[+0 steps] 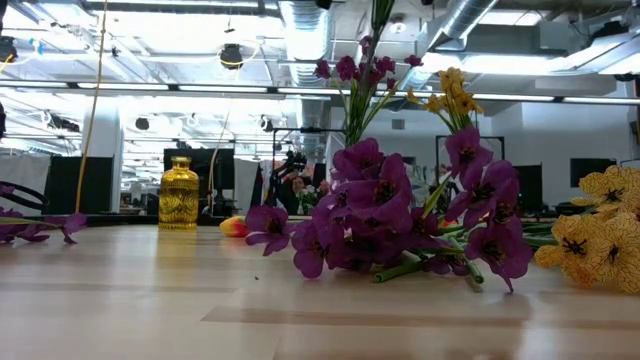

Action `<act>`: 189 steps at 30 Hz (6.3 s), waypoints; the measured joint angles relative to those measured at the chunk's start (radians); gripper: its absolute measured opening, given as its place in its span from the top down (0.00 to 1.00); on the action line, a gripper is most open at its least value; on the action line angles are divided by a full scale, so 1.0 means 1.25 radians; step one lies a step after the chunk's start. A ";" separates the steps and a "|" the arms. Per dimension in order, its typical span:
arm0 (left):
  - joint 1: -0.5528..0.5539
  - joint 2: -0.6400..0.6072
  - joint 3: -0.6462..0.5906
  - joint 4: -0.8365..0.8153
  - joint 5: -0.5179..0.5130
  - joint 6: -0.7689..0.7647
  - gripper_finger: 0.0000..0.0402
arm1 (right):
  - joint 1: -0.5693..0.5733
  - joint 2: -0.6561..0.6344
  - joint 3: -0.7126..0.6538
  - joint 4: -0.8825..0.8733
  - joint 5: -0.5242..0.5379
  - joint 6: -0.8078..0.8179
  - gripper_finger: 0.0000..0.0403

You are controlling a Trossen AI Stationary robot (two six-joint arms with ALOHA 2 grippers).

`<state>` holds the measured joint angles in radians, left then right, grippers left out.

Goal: Sort flowers into vase by color
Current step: Put the left yellow flowers into the transparent vase

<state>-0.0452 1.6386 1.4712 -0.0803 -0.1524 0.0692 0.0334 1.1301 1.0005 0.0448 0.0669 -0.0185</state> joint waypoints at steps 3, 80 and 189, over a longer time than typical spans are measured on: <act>0.000 0.000 0.000 0.001 0.006 0.004 0.84 | 0.000 -0.012 0.000 -0.022 0.000 0.002 0.93; 0.019 -0.036 0.001 -0.154 0.005 -0.020 0.55 | -0.196 -0.453 -0.257 -0.149 0.572 -0.089 0.92; 0.019 -0.092 0.002 -0.315 0.011 -0.207 0.55 | -0.243 -0.351 0.029 -0.903 0.199 0.381 0.37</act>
<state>-0.0219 1.5232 1.4731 -0.4745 -0.1380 -0.1889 -0.2699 0.6914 1.0366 -1.0843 0.3158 0.4574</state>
